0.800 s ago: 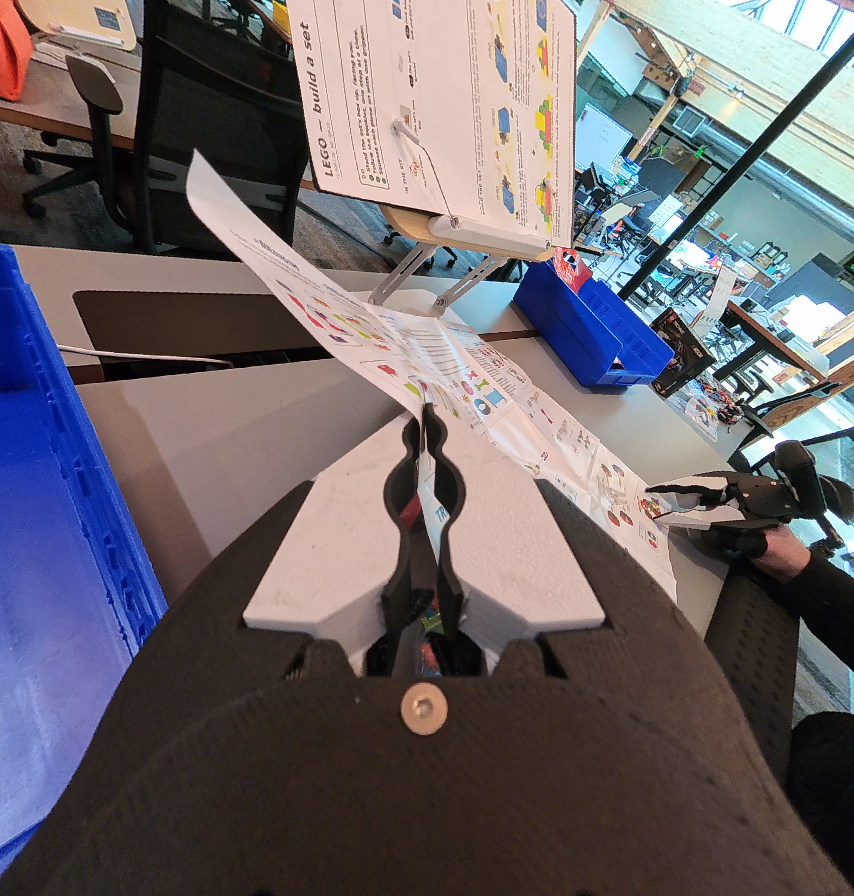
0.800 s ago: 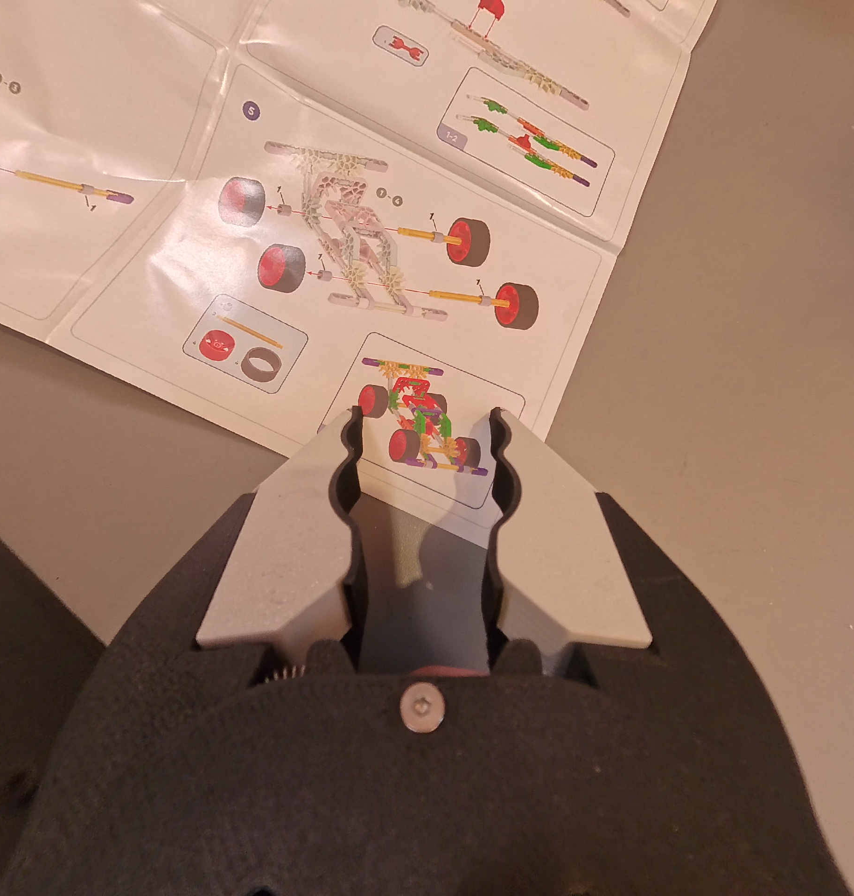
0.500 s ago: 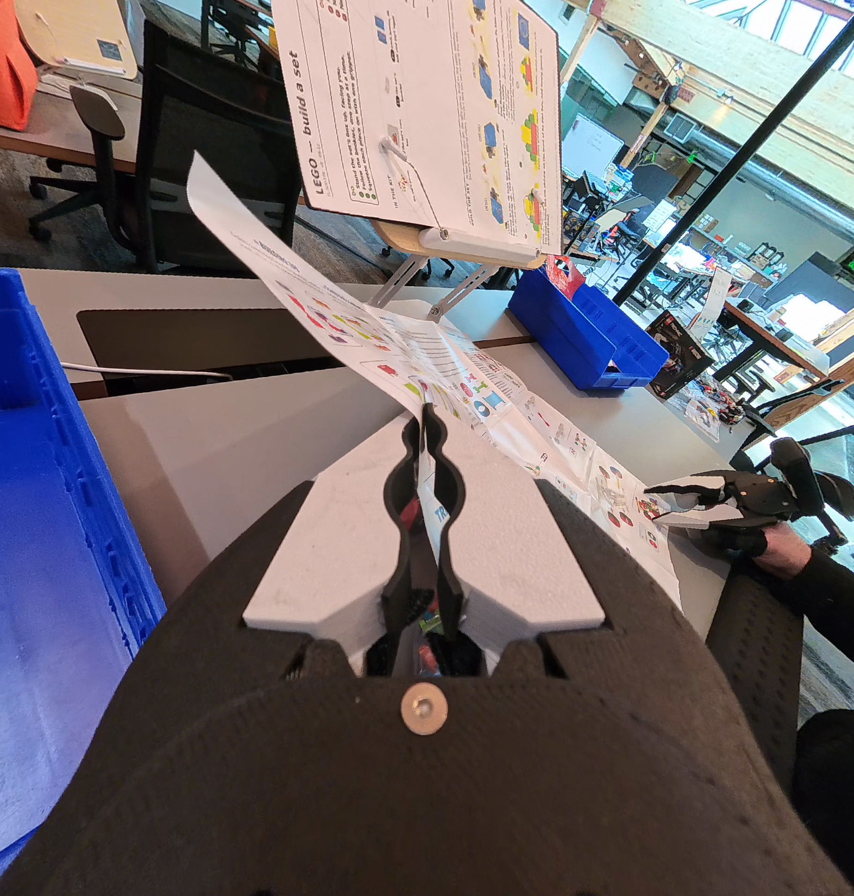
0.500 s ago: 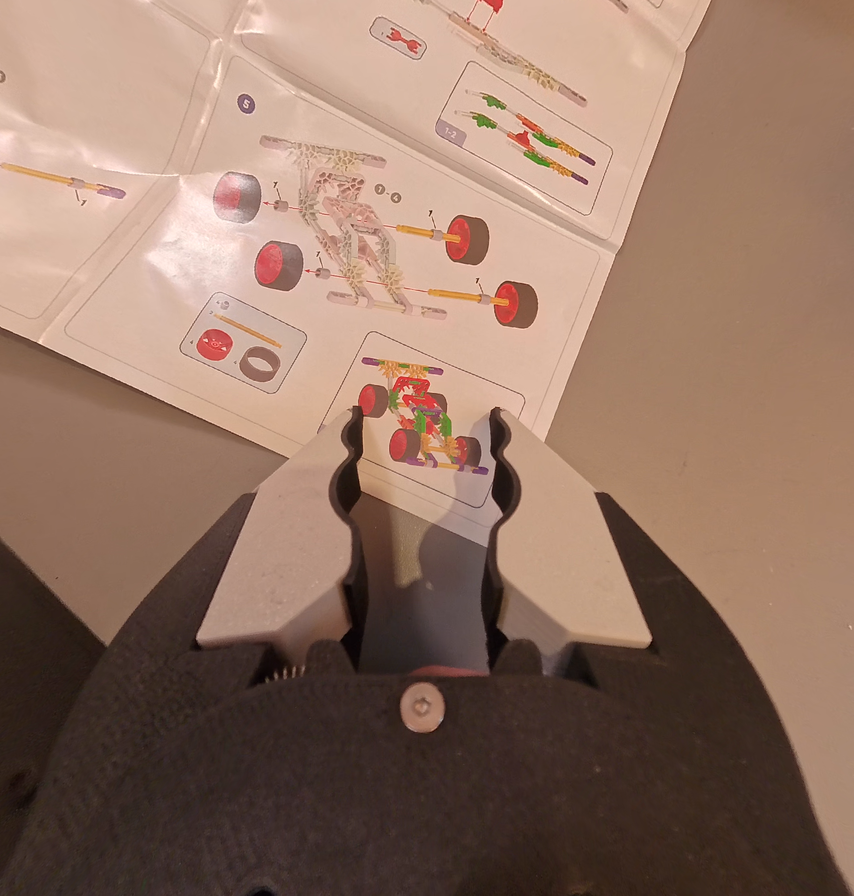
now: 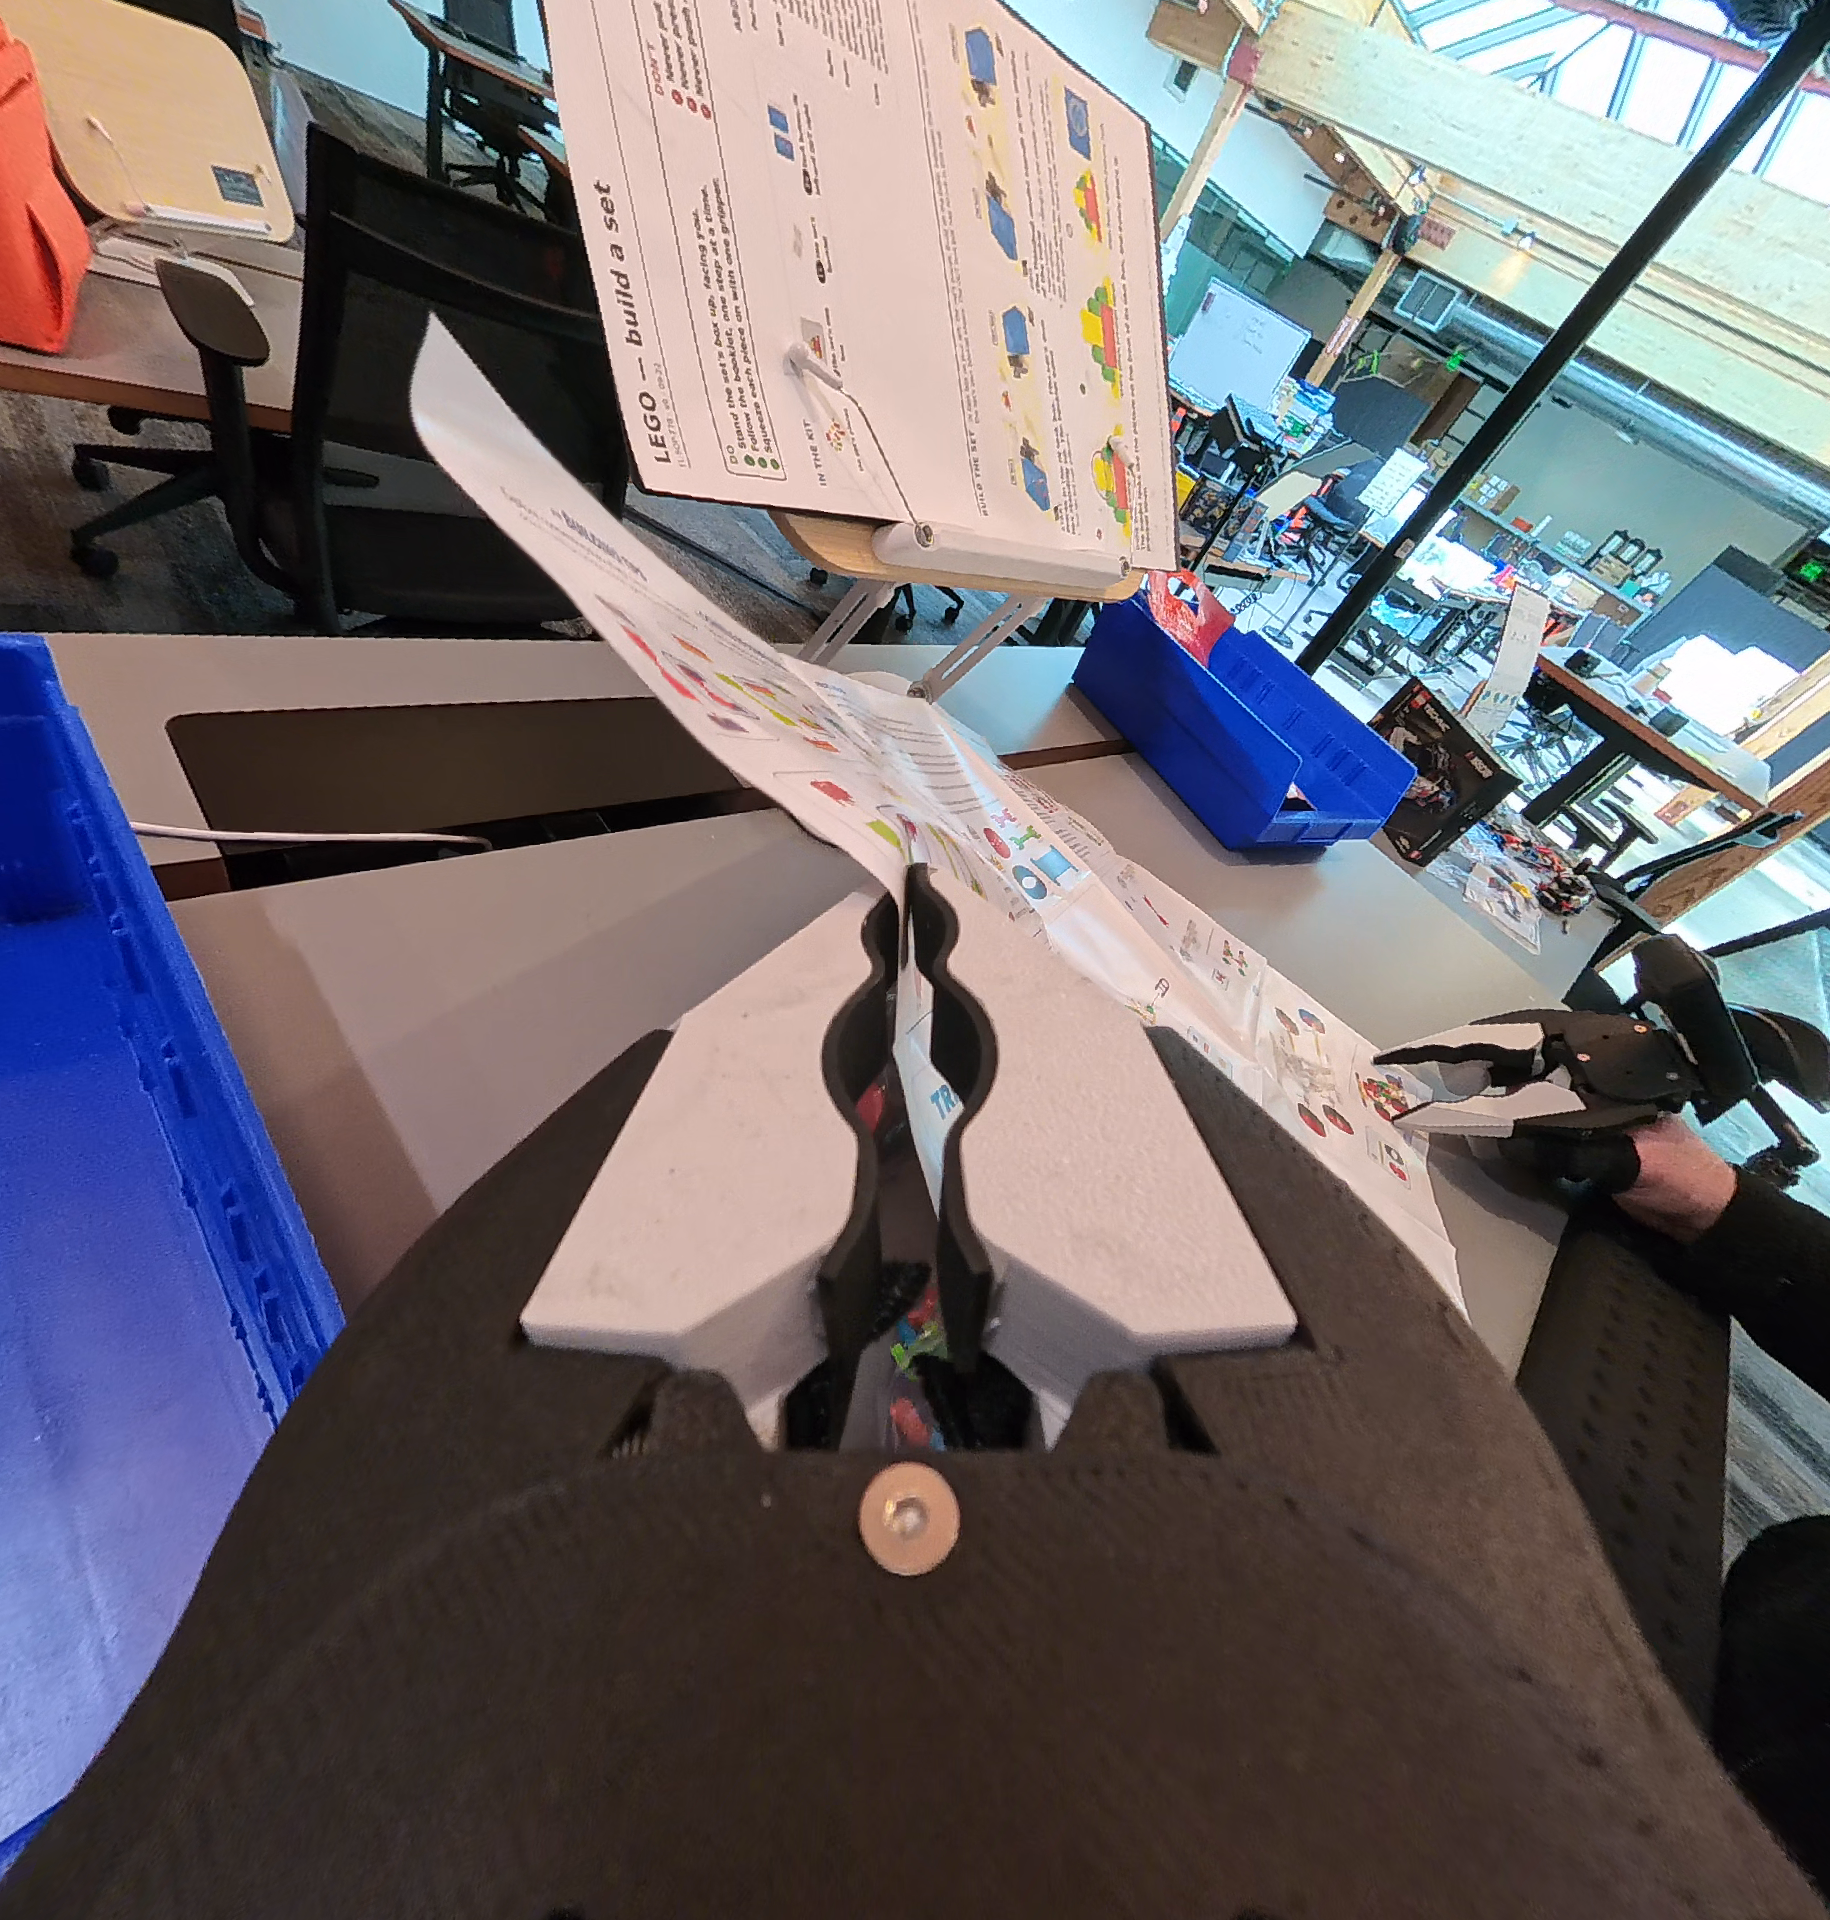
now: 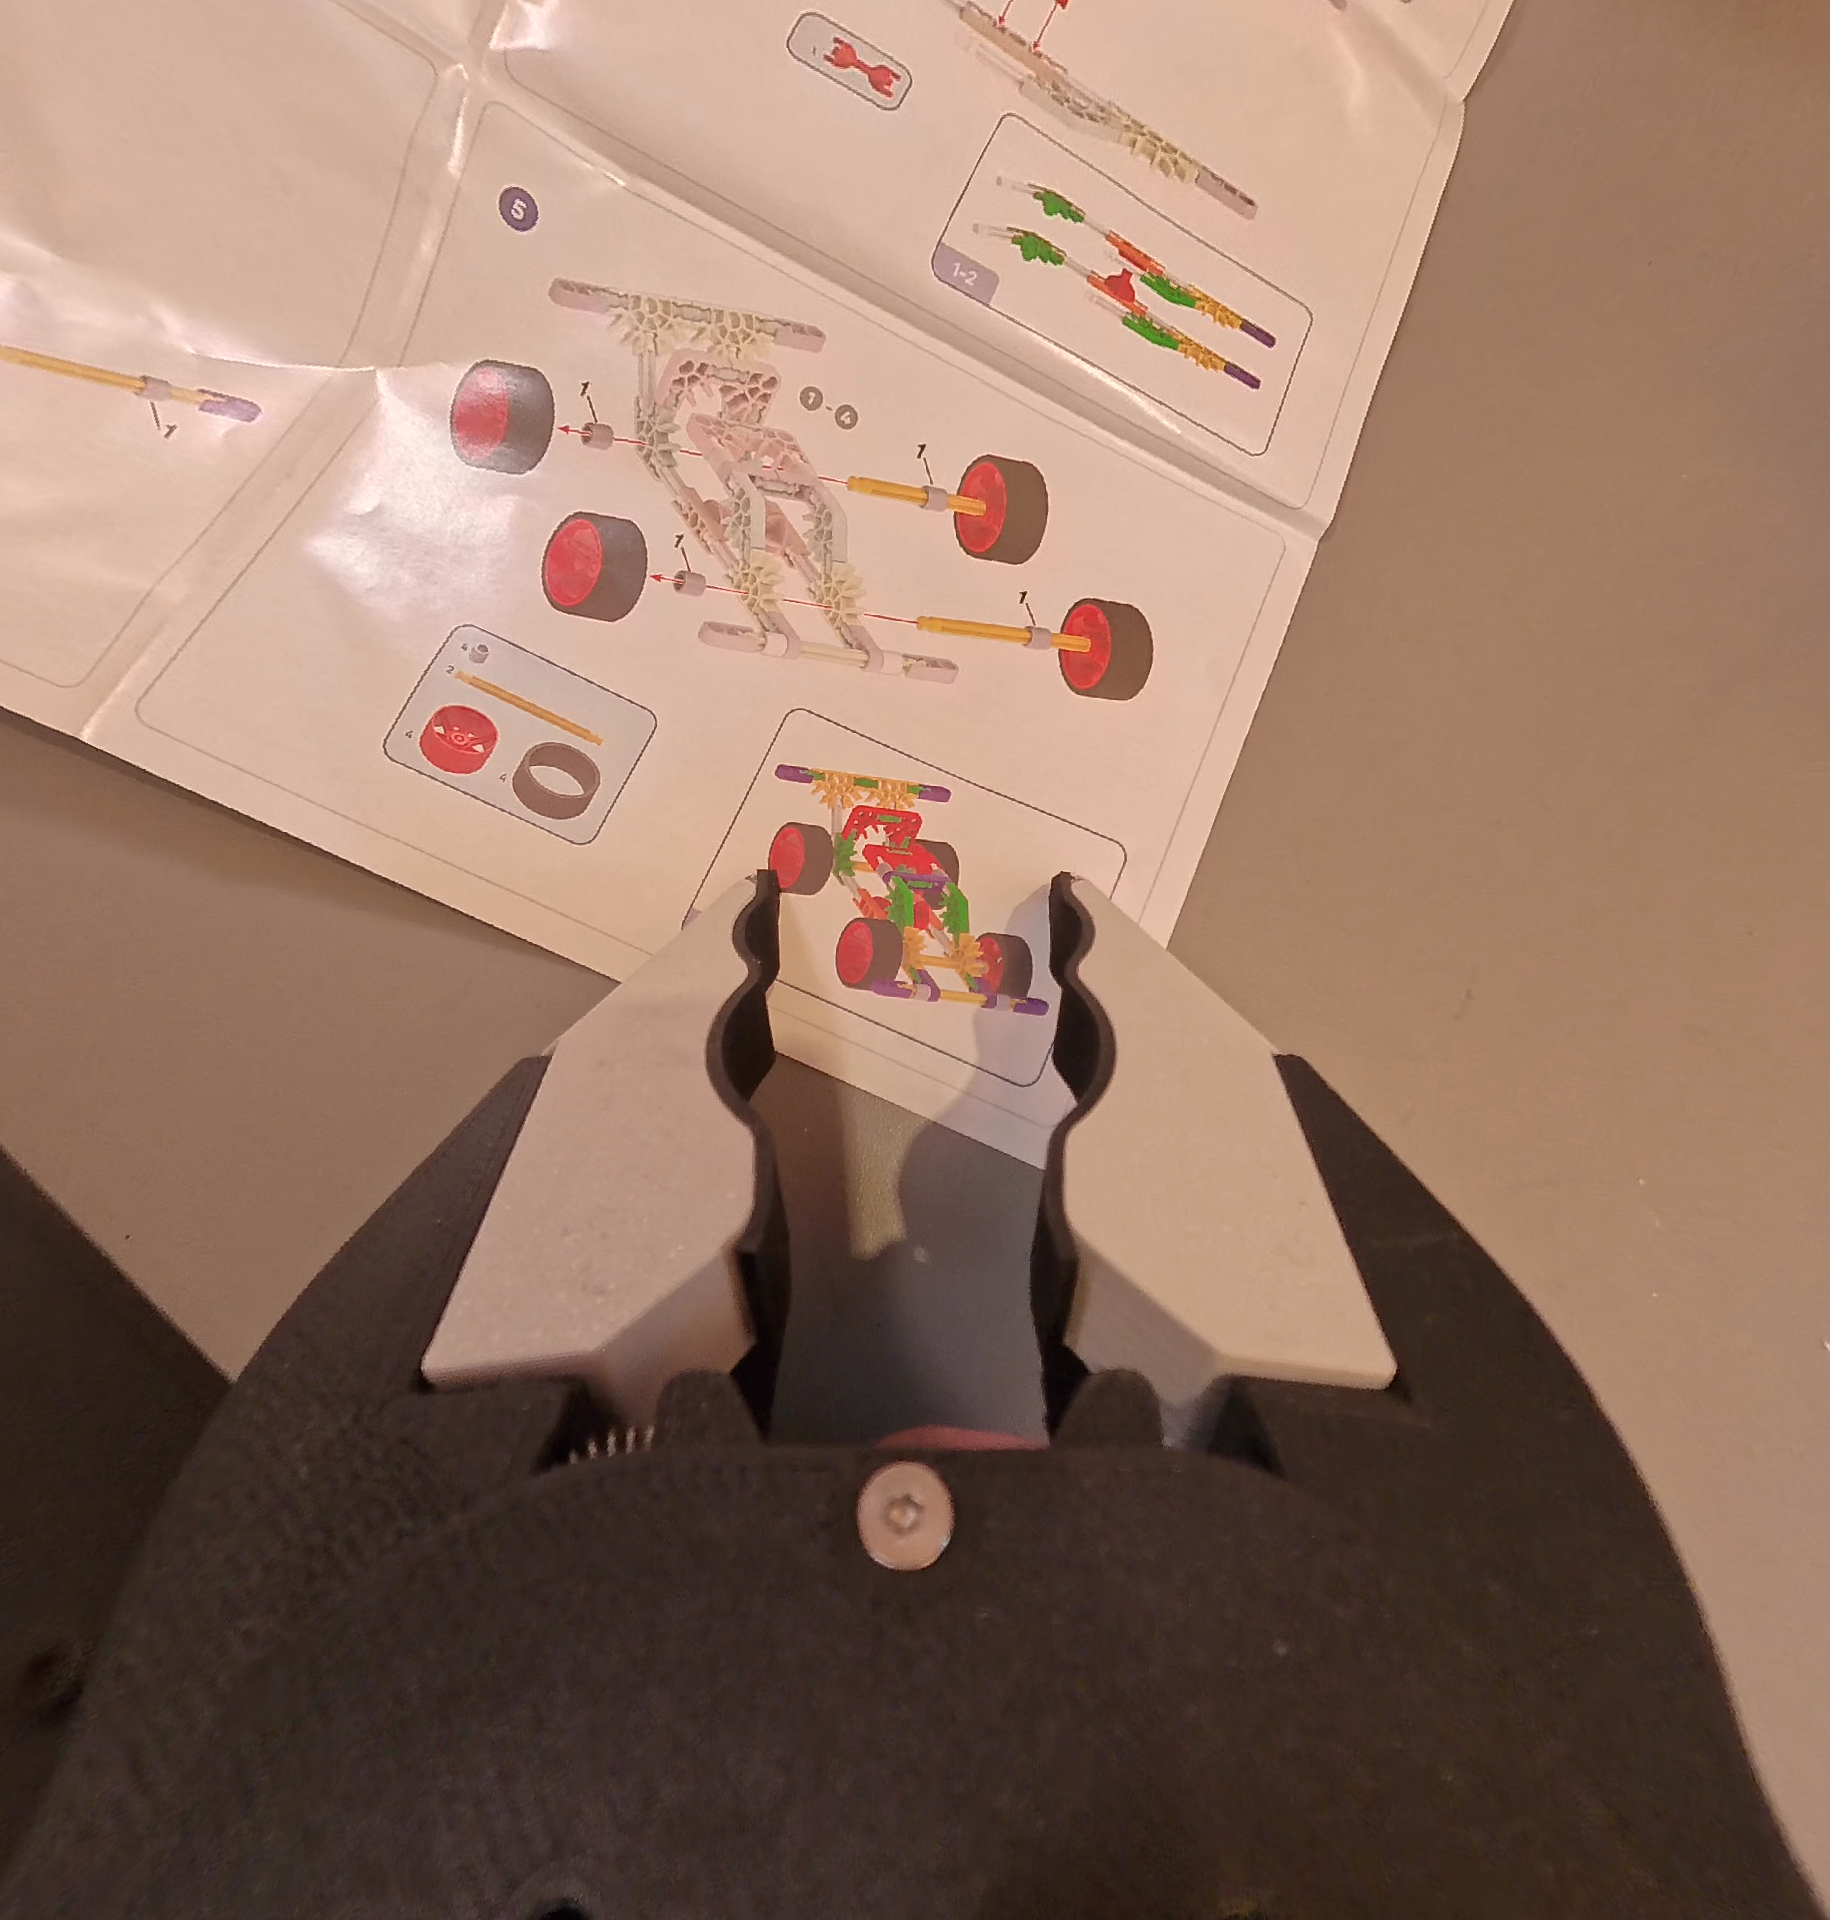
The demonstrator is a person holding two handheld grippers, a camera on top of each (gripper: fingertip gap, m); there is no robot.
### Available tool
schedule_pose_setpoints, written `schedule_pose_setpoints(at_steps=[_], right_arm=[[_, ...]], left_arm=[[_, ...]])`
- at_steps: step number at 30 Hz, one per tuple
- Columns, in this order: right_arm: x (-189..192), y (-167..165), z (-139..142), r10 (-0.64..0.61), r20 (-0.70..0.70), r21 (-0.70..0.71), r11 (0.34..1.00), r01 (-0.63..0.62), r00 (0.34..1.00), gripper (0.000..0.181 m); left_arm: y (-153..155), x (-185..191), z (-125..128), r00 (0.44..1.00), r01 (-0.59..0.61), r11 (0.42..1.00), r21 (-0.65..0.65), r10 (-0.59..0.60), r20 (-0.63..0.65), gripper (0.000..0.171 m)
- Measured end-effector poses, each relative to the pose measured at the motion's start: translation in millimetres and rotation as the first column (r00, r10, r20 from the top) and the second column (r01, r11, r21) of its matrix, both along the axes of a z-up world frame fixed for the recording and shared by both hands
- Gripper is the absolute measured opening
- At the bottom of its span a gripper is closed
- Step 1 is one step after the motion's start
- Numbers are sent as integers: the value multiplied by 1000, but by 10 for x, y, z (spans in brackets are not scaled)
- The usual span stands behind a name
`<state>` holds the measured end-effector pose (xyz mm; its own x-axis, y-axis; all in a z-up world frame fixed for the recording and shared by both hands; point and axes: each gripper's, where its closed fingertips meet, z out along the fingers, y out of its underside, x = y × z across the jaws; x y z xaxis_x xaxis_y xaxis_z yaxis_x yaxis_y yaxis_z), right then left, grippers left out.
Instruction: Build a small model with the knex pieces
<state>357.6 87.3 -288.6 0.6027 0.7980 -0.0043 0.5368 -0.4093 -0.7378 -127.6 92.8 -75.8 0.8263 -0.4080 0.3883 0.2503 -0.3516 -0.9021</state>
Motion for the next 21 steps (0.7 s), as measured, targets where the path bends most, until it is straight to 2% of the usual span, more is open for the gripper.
schedule_pose_setpoints(at_steps=[13,21], right_arm=[[4,3,0,0,0,-1,1000,0,1000,54],[-16,-11,4,19,6,11,1000,-19,1000,54]], left_arm=[[-49,81,191,999,29,997,70,-26,-33,0],[-94,57,178,998,26,997,71,-22,-57,0]])
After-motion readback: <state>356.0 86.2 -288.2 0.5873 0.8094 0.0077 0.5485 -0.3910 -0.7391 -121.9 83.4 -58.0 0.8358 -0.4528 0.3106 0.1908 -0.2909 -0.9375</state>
